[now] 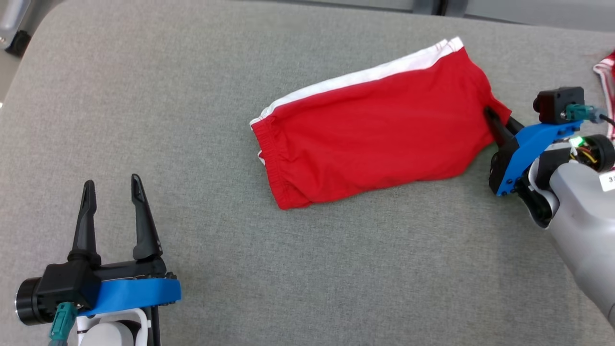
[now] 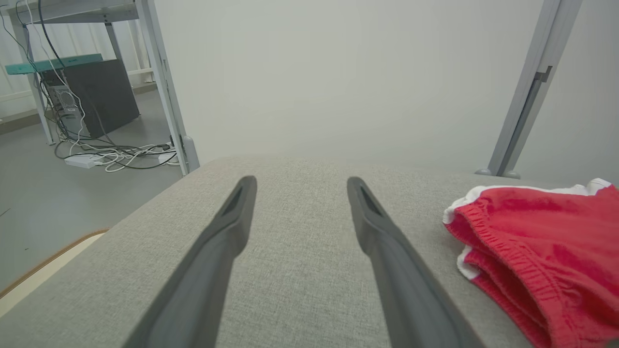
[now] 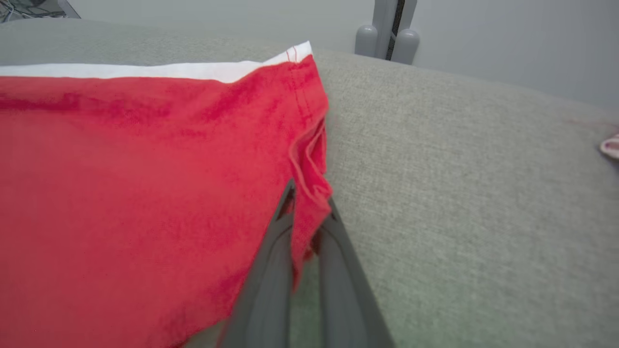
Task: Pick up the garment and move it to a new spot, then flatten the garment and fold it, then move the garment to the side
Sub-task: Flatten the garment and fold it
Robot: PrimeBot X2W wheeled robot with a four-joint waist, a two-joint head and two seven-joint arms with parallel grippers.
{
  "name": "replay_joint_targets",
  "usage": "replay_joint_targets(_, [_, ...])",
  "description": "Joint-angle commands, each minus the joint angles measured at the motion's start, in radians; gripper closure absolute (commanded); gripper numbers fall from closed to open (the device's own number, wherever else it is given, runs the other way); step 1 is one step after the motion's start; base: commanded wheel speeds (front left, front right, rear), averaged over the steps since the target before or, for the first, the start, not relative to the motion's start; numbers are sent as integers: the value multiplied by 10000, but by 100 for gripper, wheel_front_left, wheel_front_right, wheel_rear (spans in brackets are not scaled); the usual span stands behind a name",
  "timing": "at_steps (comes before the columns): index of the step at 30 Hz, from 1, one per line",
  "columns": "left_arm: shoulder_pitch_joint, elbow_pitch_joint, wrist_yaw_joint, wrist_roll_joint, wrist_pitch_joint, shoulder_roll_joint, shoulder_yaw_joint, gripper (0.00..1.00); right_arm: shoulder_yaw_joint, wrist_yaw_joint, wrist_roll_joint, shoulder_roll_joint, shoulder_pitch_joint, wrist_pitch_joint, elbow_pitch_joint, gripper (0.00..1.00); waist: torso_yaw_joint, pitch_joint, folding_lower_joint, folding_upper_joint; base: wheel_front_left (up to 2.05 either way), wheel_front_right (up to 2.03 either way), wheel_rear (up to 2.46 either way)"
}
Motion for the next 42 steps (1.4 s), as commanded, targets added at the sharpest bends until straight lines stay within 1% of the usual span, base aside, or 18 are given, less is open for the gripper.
replay_joint_targets(1, [-30,12,-74,77,-22,-17,59,0,-33,2,115,2,256,-128,-60,100,-143,-180,0,0,0,0,0])
replay_joint_targets(7, [221,49,-164,317,-23,-28,178,0,-246,2,898,-82,1300,-706,-832,100,-729,-817,0,0,0,0,0])
replay_joint_targets(13, [432,106,-350,489,-23,-22,442,0,-629,2,1352,-320,2906,-901,-1903,100,-1407,-1307,0,0,0,0,0])
replay_joint_targets(16, [619,66,-494,544,-23,-33,546,0,-1323,2,1312,-475,3716,-904,-2566,100,-1709,-1469,0,0,0,0,0])
replay_joint_targets(21, [790,59,-592,670,-23,-23,754,0,-2895,2,987,-573,5216,-907,-3450,100,-2002,-1607,0,0,0,0,0])
replay_joint_targets(25, [778,72,-624,719,-23,-24,869,0,-3741,2,492,-458,6094,-908,-3840,100,-2137,-1608,0,0,0,0,0])
replay_joint_targets(29, [778,124,-644,714,-23,-26,915,0,-4314,2,54,-202,6286,-908,-4081,100,-2194,-1636,0,0,0,0,0])
replay_joint_targets(35, [732,151,-680,728,-23,-28,943,0,-4751,2,-642,249,6041,-909,-4776,100,-2124,-1668,0,0,0,0,0])
replay_joint_targets(38, [707,137,-673,725,-23,-27,908,0,-4837,2,-959,538,5869,-909,-5389,100,-2059,-1643,0,0,0,0,0])
replay_joint_targets(42, [627,130,-612,645,-23,-27,896,0,-4637,2,-1340,926,5569,-880,-6289,100,-1940,-1587,0,0,0,0,0])
